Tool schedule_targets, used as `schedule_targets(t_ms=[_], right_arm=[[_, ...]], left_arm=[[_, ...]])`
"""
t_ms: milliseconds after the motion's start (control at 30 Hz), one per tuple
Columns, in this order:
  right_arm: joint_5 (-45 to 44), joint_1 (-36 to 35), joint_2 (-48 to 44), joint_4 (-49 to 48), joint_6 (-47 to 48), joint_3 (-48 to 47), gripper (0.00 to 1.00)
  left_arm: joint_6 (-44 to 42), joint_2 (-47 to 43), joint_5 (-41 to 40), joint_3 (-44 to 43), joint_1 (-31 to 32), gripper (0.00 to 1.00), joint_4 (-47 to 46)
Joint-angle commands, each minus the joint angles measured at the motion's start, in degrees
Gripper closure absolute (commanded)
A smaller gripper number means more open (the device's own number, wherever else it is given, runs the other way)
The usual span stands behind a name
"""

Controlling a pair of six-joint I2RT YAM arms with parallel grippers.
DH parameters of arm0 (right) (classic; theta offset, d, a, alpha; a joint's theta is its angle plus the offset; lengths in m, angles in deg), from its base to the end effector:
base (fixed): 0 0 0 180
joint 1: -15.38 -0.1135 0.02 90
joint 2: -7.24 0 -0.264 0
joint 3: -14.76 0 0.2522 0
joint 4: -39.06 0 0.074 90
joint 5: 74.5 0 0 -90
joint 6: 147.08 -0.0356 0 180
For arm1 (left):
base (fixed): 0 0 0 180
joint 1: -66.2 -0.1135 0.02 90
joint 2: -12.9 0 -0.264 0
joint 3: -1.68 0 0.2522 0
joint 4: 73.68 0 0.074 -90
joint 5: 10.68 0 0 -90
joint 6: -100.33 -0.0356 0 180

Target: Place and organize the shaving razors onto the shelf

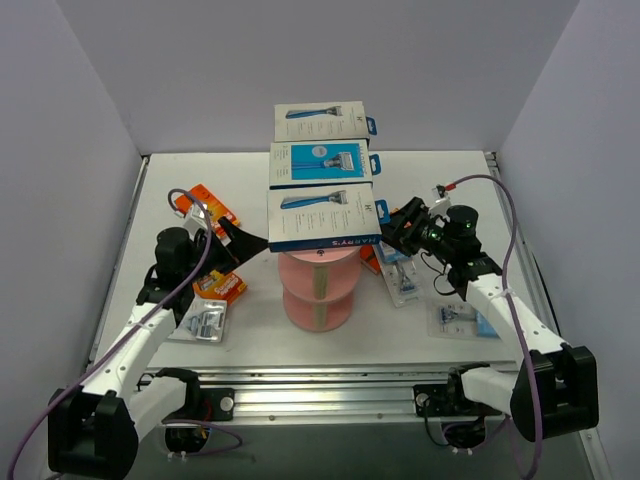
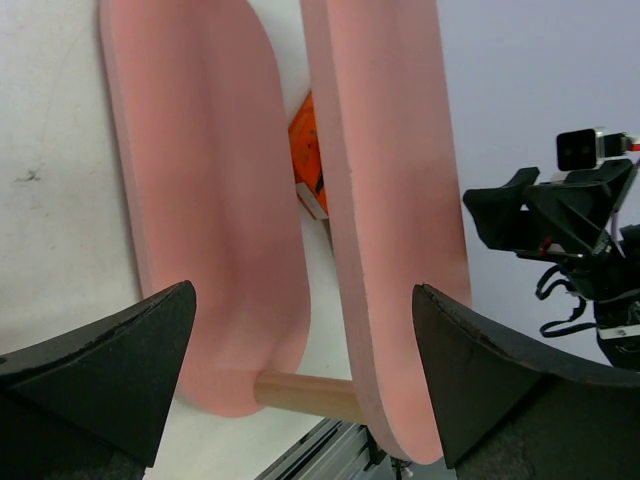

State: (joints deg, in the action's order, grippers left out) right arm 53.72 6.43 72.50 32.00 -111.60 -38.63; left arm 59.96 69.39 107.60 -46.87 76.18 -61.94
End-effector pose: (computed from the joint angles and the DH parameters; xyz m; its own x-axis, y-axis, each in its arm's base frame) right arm 0.2514 0.0619 0.2928 -0.6435 0.5463 -0.5361 -0.3570 0.4054 0.8416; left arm 0.2169 -0.0553 0.2633 -0.6658 -0.5641 -0.4883 0.1307 0.5562 -0.8207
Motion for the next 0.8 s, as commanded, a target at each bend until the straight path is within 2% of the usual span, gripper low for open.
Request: schedule_targets(t_ms=[0,200,267,467,567,667,767], right_arm=[[-2.4,-1.7,1.8,-5.7,-0.6,0.0,0.44],[-3.5,-3.6,4.4,-7.5,-0.3,0.1,0.44],[-3.8,-4.2,5.4,-7.7,-0.3,0.2,0.44],[-3.1,-6.3,8.3,-11.9,-1.6,0.7,0.45],[-3.0,-7.2,9.6,-14.6,-2.3,0.9,0.51],[-2.9,-8.2,10.9,-16.4,-3.1,1.0,0.57],[-3.0,-8.5,11.6,-17.3,-3.3,0.9,0.68]], left_arm=[[3.0,2.0,3.6,-0.3,0.4,0.01,-12.2],[3.4,7.6,3.0,-0.8,3.6,0.00,-16.3],[3.3,9.5,2.6,-1.0,5.0,0.05,-17.4],[3.8,12.4,2.7,-1.6,6.1,0.12,-20.3],[3.6,12.9,2.9,-2.0,6.2,0.15,-20.7],[4.1,13.3,3.2,-2.0,6.1,0.25,-22.1],[4.6,13.8,3.3,-2.1,6.1,0.39,-22.9]])
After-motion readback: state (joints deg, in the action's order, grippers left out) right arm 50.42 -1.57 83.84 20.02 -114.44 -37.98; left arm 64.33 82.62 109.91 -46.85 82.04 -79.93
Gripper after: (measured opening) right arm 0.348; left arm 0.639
